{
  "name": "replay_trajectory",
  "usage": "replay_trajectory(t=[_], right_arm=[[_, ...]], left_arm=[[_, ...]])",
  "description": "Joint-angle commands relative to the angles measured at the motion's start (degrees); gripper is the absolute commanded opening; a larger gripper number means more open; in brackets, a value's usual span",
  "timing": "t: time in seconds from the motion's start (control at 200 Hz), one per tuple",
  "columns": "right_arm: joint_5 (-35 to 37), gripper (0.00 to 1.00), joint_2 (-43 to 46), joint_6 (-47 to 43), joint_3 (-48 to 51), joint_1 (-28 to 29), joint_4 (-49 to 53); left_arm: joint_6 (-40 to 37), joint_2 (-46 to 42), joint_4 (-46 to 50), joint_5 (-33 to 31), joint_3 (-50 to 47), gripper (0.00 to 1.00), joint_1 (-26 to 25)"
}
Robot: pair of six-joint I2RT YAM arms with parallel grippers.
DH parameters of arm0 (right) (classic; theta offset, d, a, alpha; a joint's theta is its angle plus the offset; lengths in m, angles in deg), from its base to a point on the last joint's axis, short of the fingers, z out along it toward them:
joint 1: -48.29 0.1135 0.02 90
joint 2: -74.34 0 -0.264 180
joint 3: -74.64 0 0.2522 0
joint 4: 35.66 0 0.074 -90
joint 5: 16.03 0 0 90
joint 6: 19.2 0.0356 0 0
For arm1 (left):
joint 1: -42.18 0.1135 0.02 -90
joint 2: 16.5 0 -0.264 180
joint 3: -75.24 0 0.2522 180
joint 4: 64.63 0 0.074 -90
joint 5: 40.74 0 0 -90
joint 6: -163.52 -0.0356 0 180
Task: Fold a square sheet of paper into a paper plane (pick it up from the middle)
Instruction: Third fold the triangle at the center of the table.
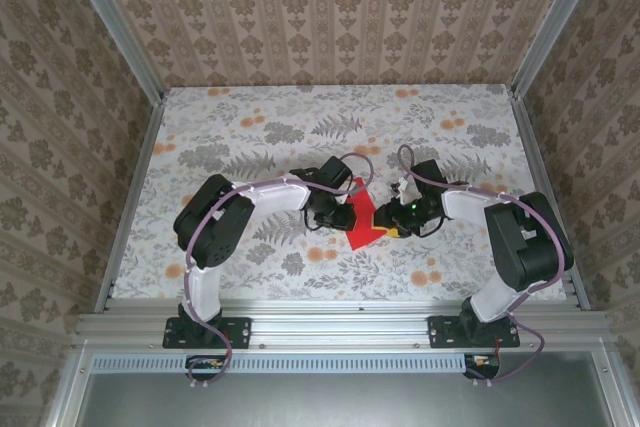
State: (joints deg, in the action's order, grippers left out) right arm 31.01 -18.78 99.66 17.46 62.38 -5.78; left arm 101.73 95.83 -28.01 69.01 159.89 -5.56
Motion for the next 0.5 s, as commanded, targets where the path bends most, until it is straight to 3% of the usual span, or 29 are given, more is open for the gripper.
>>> replay_trajectory(t=[0.0,0.495], right_arm=[[-2.0,0.35,2.6,0.6,0.5,-0.4,0.5],[-3.4,0.13,5.1,2.2,-0.1,-0.2,0.5]], left_arm=[[-1.5,0.1,1.5,-1.3,-2.0,0.19,0.5],[-2.0,0.2,2.0,-0.8,-1.4,0.19,0.7]])
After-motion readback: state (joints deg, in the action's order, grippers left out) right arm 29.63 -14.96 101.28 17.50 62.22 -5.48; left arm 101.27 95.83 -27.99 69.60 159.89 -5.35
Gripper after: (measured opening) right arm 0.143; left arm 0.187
